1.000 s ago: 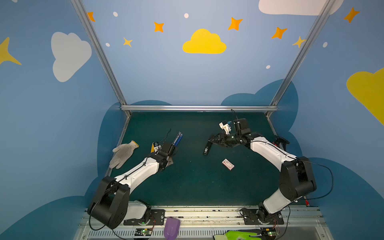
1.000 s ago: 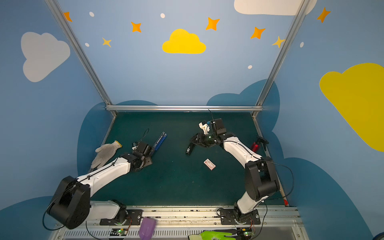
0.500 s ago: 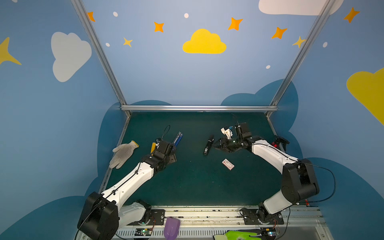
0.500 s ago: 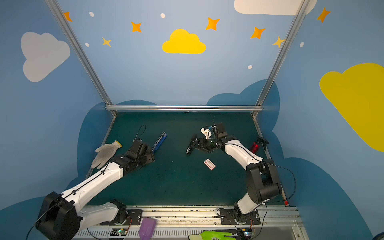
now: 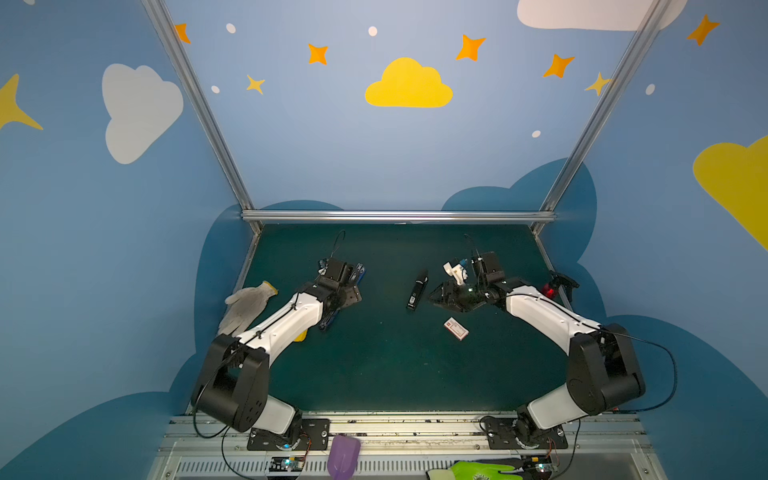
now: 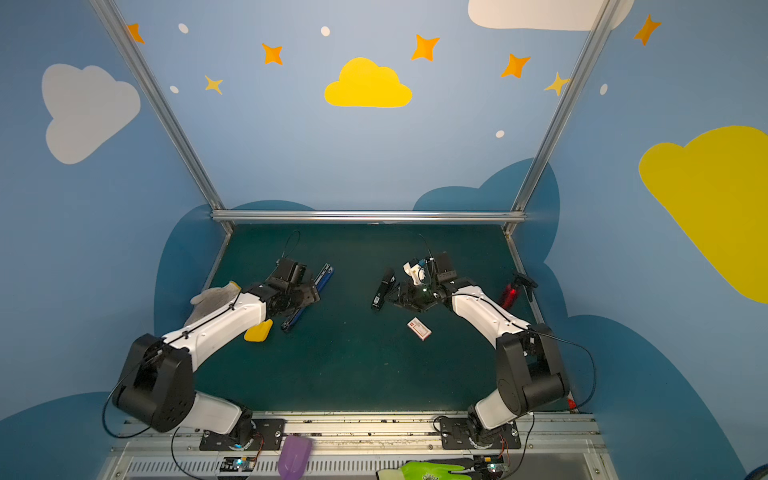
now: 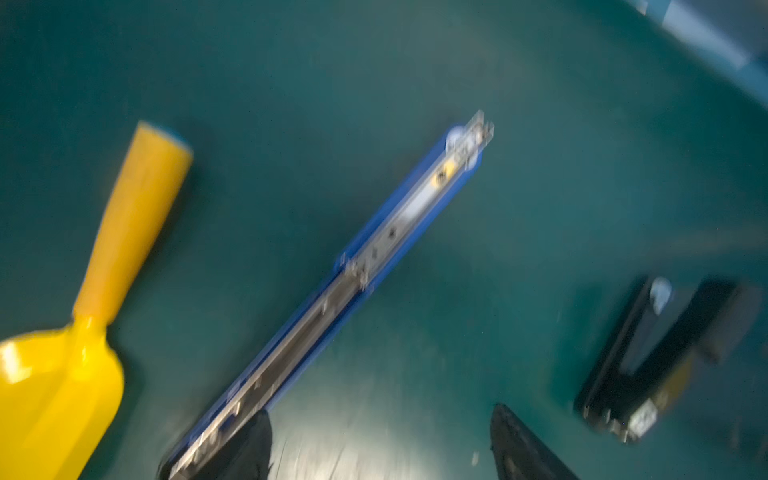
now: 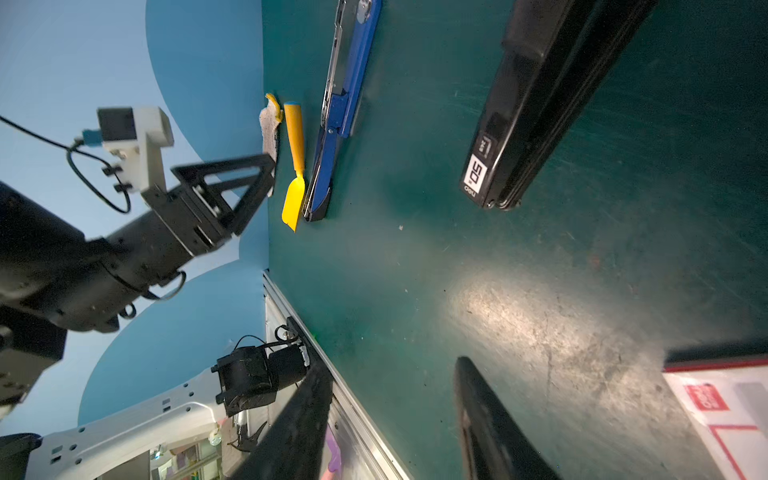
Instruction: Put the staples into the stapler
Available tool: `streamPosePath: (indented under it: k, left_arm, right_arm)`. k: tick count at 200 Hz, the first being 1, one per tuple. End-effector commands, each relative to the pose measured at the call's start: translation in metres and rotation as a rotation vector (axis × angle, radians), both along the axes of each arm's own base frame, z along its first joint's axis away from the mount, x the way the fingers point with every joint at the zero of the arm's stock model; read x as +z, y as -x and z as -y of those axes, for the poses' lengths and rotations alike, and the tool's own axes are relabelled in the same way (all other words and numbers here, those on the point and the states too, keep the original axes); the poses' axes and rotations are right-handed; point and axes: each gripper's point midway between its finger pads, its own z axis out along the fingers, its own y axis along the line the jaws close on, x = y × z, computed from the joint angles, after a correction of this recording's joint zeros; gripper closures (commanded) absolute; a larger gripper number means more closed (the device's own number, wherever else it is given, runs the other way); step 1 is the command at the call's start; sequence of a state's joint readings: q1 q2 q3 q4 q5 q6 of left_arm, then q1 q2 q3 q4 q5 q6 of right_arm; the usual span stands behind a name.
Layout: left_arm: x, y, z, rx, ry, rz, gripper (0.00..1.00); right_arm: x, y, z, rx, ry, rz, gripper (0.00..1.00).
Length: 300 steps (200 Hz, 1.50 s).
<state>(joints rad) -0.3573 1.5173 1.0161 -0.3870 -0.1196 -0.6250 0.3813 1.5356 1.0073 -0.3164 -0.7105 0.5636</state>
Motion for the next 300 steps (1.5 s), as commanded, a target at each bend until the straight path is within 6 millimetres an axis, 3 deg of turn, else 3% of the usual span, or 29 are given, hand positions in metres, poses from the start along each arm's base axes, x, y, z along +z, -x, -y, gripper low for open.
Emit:
streamPosePath:
  k: [1,41,67,92,119,150,210,270,283,300]
  left_arm:
    - [-0.006,-0.034,0.001,0.002,0.040,-0.007,0.18]
    - [-0.033,-0.096,0.015,-0.037,0.095,-0.090,0.18]
    - [-0.052,-0.125,0.025,-0.052,0.142,-0.132,0.18]
    - [-0.066,-0.140,0.041,-0.096,0.205,-0.169,0.20]
    - [-0.058,-0.140,0.081,-0.194,0.380,-0.154,0.21]
    - [-0.063,-0.117,0.108,-0.255,0.408,-0.217,0.24]
    - [-0.077,-0.033,0.135,-0.321,0.414,-0.311,0.33]
    - [-0.064,0.035,0.110,-0.321,0.218,-0.335,0.43]
    - [-0.053,0.043,0.100,-0.293,0.177,-0.306,0.42]
    - [-0.036,0.048,0.084,-0.216,0.141,-0.244,0.35]
  right_arm:
    - [0.004,0.009,0.003,0.004,0.007,0.016,0.51]
    - [0.005,0.021,0.012,-0.001,0.031,0.024,0.50]
    - [0.004,0.028,0.019,-0.009,0.054,0.026,0.51]
    - [0.003,0.032,0.024,-0.016,0.066,0.026,0.51]
    - [0.001,0.032,0.026,-0.021,0.074,0.026,0.51]
    - [0.000,0.029,0.023,-0.019,0.062,0.016,0.52]
    - [-0.008,0.025,0.020,-0.017,0.053,-0.013,0.52]
    - [-0.006,0.019,0.015,-0.017,0.038,-0.016,0.53]
    - [-0.004,0.018,0.014,-0.013,0.035,-0.015,0.52]
    - [-0.002,0.017,0.014,-0.011,0.035,-0.007,0.50]
